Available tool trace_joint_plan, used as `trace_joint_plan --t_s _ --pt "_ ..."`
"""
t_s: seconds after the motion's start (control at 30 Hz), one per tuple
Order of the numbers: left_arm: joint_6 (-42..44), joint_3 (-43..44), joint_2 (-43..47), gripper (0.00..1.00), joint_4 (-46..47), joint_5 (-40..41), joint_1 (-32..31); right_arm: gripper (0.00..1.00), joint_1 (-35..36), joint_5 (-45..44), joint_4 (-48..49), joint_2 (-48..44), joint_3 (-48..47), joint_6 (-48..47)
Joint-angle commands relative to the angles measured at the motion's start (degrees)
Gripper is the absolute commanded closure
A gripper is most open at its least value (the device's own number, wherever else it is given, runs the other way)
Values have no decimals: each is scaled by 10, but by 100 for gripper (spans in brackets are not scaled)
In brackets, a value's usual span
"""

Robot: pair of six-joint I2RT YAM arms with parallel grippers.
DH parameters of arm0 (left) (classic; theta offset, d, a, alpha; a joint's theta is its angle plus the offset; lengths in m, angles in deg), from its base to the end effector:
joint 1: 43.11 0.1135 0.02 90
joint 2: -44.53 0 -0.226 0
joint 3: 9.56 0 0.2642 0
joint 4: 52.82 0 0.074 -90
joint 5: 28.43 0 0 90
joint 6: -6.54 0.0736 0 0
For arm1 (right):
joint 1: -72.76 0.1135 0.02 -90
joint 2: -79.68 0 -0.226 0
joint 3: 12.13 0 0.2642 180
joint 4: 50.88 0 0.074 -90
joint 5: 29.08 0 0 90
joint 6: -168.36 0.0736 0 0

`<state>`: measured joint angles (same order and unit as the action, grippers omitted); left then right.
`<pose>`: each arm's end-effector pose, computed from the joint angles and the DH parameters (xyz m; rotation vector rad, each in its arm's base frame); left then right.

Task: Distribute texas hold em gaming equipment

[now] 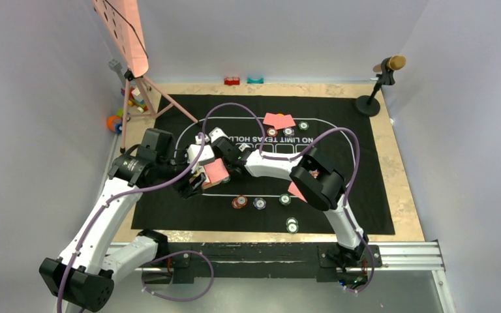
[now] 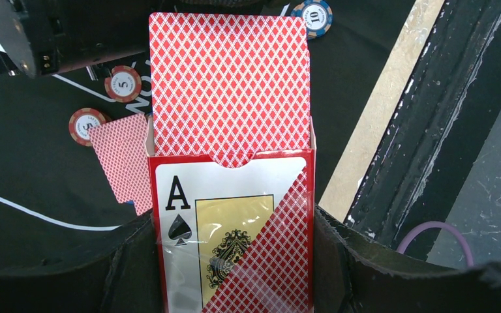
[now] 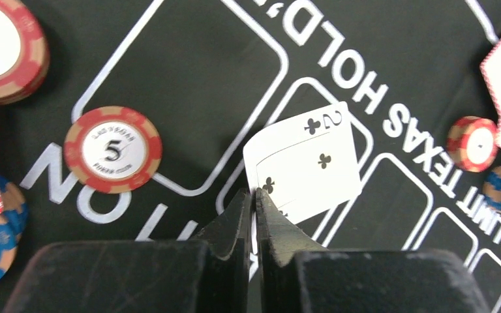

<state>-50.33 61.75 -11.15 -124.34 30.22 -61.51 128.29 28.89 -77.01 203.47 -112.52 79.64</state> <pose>0.2002 -0.1070 0.2580 1.2434 2.0953 -0.5801 0.3020 0.3709 0.0926 -0.8194 2.1253 -0.1747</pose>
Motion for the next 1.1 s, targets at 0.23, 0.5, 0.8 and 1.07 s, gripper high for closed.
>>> trace_joint_plan --t_s 0.23,0.5,0.8,1.07 --pt "3 23 -12 100 10 -25 5 66 1 148 13 -10 31 66" --pt "2 27 -19 100 13 -26 5 52 -1 223 23 -22 52 74" --pt "3 32 -24 100 14 -24 5 42 -35 331 36 -74 85 99" --pt "2 33 -25 100 15 -28 5 33 -74 377 35 -138 120 125"
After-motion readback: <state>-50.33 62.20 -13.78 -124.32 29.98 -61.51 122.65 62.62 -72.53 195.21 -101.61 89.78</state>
